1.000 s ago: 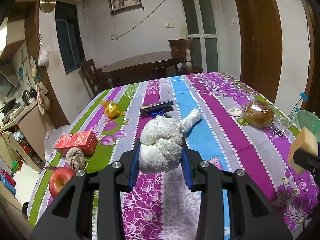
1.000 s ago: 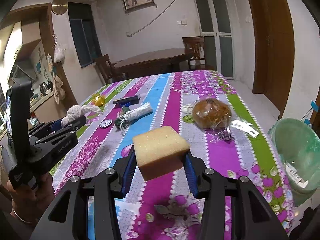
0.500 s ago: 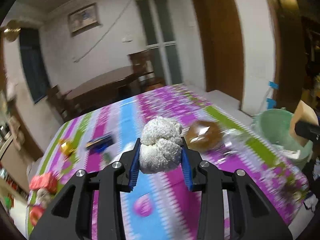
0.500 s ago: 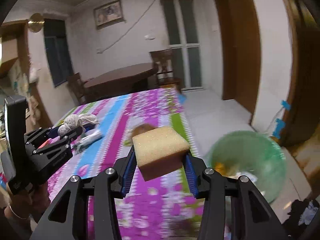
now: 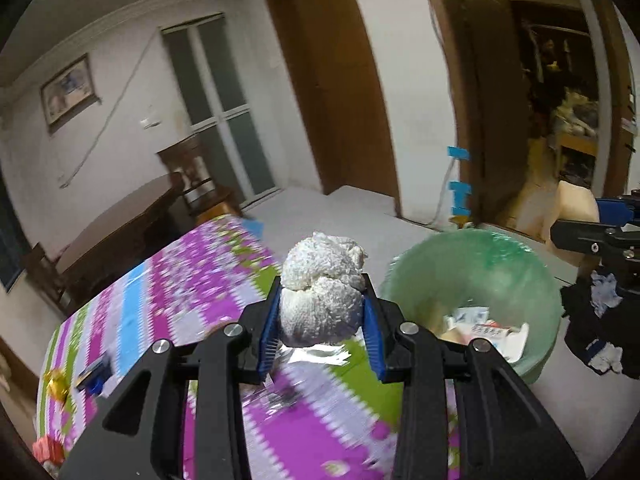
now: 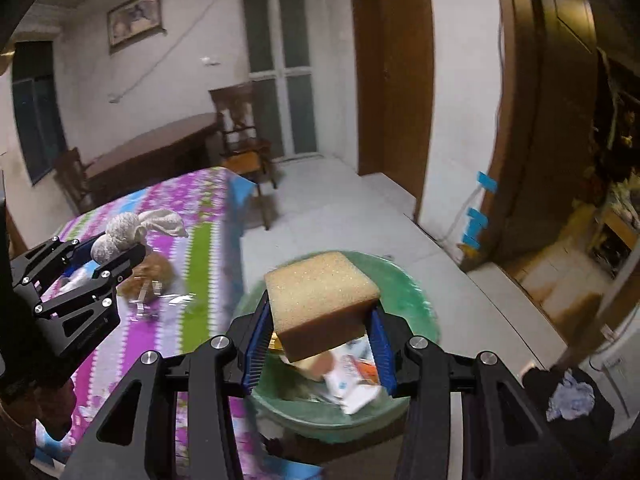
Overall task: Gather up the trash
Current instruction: 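Carry the yellow sponge and white yarn ball over the green bin with both tools, then open both tools to drop the sponge and yarn ball into the bin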
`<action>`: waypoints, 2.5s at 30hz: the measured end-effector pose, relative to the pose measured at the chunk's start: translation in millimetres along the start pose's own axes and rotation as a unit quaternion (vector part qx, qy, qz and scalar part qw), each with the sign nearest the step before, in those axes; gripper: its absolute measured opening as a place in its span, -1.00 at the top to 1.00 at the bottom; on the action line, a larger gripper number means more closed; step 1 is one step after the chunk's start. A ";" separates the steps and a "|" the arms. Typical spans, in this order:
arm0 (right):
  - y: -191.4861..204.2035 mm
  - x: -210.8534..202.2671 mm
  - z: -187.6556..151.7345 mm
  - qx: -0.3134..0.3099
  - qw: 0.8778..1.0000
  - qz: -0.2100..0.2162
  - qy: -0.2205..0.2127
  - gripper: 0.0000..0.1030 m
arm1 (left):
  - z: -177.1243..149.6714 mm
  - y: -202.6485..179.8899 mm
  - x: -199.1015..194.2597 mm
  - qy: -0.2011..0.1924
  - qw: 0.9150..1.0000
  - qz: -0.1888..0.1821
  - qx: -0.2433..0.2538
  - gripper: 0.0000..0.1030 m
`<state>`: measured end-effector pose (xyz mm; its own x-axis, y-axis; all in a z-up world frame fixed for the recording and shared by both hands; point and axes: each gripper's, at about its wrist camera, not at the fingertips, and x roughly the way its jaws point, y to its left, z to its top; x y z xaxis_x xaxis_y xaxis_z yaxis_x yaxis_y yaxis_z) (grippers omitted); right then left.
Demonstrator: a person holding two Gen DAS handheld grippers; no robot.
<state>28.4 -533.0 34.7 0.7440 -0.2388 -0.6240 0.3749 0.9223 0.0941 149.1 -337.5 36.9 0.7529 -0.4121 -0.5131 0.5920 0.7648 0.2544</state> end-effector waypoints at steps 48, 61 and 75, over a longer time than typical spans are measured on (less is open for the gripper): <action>-16.7 117.2 4.8 0.002 0.991 0.010 0.135 0.10 | -10.2 -49.9 101.1 0.133 0.975 -0.172 0.048 0.33; -25.4 125.1 -1.4 0.014 0.990 0.002 0.139 -0.19 | -14.1 -45.7 97.4 0.126 0.978 -0.161 0.043 -0.19; -1.9 69.2 -21.3 0.026 0.999 -0.004 0.020 -0.20 | -45.1 1.0 38.6 0.085 0.986 -0.147 -0.005 -0.27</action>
<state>67.4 -544.9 -25.1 0.7183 -0.2329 -0.6556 0.4104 0.9027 0.1290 165.8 -330.3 -19.6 0.4904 -0.5280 -0.6934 0.7736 0.6300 0.0674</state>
